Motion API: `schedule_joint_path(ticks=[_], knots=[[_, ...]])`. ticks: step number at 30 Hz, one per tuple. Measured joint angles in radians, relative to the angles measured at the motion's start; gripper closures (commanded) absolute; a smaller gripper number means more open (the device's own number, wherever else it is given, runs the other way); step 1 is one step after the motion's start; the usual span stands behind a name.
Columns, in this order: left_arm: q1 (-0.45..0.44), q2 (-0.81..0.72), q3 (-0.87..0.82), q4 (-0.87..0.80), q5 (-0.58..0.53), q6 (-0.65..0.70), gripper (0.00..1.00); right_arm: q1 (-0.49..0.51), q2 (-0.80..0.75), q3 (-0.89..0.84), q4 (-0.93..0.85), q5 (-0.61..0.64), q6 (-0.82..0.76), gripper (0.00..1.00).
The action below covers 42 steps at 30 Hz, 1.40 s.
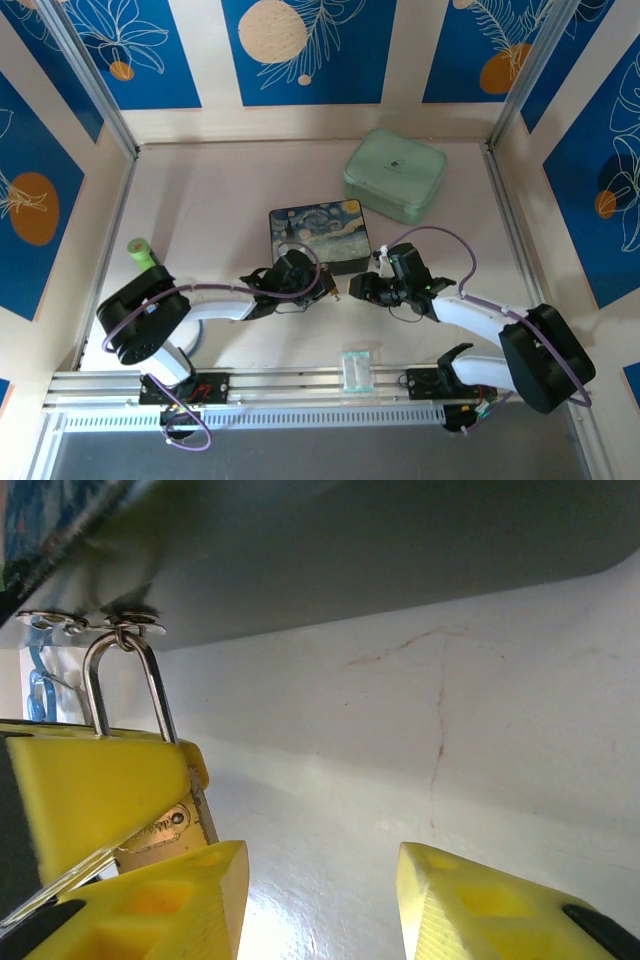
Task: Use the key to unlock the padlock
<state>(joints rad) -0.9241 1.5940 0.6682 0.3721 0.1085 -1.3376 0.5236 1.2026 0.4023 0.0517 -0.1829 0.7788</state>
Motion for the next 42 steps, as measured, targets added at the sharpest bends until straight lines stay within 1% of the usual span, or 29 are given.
schedule_joint_path(ticks=[5,7,8,13,15,17,22,25,27,31,33,38,42], knots=[[0.0,0.0,0.0,-0.016,0.0,0.017,1.0,0.037,-0.075,-0.005,-0.015,0.058,0.0,0.54],[0.0,0.0,0.0,-0.032,0.0,0.036,1.0,0.063,-0.118,-0.003,-0.032,0.091,-0.002,0.5],[0.0,0.0,0.0,-0.041,-0.001,0.047,1.0,0.074,-0.137,0.002,-0.046,0.108,-0.008,0.49],[0.0,-0.002,0.008,-0.074,-0.001,0.079,1.0,0.112,-0.145,0.056,-0.104,0.172,-0.037,0.49],[0.001,-0.002,0.009,-0.08,0.001,0.083,1.0,0.14,-0.132,0.077,-0.122,0.208,-0.066,0.52],[0.005,-0.002,0.009,-0.074,0.012,0.08,1.0,0.193,-0.114,0.096,-0.135,0.247,-0.108,0.55],[0.008,0.002,0.008,-0.055,0.026,0.064,1.0,0.352,-0.047,0.122,-0.153,0.369,-0.195,0.58],[0.01,0.002,0.008,-0.051,0.029,0.061,1.0,0.412,-0.014,0.122,-0.159,0.428,-0.221,0.6],[0.01,0.002,0.008,-0.051,0.029,0.061,1.0,0.432,-0.003,0.122,-0.158,0.463,-0.232,0.62],[0.01,0.002,0.008,-0.051,0.03,0.061,1.0,0.458,0.019,0.122,-0.143,0.524,-0.252,0.69],[0.01,0.002,0.008,-0.051,0.03,0.061,1.0,0.474,0.035,0.123,-0.135,0.552,-0.259,0.7],[0.011,0.002,0.008,-0.051,0.031,0.061,1.0,0.52,0.113,0.167,-0.133,0.632,-0.278,0.77],[0.011,0.001,0.008,-0.051,0.032,0.061,1.0,0.528,0.128,0.179,-0.143,0.664,-0.283,0.84]])
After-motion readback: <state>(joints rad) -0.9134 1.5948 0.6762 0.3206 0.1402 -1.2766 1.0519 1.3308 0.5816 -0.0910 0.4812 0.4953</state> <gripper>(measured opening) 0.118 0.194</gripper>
